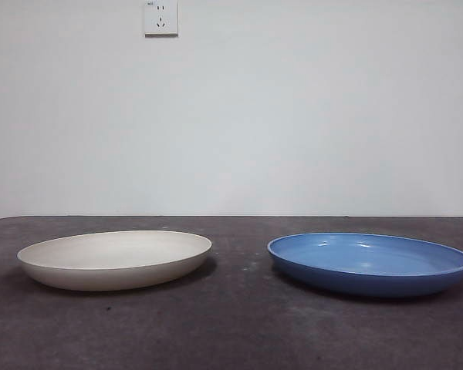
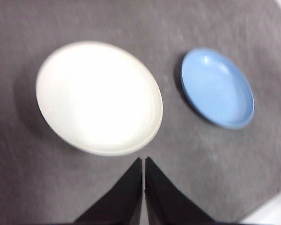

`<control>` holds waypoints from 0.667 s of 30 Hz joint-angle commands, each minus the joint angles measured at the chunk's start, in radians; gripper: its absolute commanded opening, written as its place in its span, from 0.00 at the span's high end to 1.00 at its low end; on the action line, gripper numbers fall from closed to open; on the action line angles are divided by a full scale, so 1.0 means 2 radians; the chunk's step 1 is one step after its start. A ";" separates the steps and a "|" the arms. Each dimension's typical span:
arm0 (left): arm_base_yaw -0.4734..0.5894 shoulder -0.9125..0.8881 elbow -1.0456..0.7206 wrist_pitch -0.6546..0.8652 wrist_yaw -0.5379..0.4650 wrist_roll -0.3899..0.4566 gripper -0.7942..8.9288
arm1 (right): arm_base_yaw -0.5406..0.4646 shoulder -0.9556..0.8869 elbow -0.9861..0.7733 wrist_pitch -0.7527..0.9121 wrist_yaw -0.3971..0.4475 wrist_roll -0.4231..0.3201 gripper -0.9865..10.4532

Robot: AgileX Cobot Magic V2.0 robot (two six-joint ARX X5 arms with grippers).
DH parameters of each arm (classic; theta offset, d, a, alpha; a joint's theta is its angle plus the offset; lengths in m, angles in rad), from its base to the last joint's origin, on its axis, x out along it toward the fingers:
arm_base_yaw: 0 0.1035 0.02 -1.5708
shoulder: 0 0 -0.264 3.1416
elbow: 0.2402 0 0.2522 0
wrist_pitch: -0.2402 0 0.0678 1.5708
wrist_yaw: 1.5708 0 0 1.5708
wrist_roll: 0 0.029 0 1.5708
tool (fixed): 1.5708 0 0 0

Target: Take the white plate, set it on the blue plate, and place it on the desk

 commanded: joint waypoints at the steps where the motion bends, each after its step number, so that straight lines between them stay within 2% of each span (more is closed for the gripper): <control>1: -0.007 0.004 0.010 -0.015 0.004 0.030 0.91 | 0.010 0.015 0.010 -0.025 -0.003 -0.030 0.91; 9: -0.013 0.004 0.010 -0.019 0.004 0.030 0.91 | 0.035 0.026 0.010 -0.042 -0.003 -0.036 0.91; 11: -0.013 0.004 0.010 -0.019 0.004 0.030 0.87 | 0.035 0.026 0.010 -0.042 -0.003 -0.035 0.91; 13: -0.013 0.004 0.010 -0.018 0.004 0.029 0.77 | 0.035 0.026 0.010 -0.042 -0.003 -0.033 0.87; 15: -0.013 0.004 0.010 -0.018 0.004 0.028 0.62 | 0.035 0.026 0.010 -0.042 -0.002 -0.033 0.75; 17: -0.013 0.004 0.010 -0.018 0.004 0.027 0.50 | 0.035 0.026 0.010 -0.042 -0.001 -0.025 0.60; 19: -0.013 0.004 0.010 -0.018 0.004 0.026 0.43 | 0.035 0.026 0.010 -0.042 -0.001 -0.025 0.54; 20: -0.013 0.004 0.010 -0.017 0.004 0.025 0.43 | 0.035 0.026 0.010 -0.042 -0.001 -0.025 0.54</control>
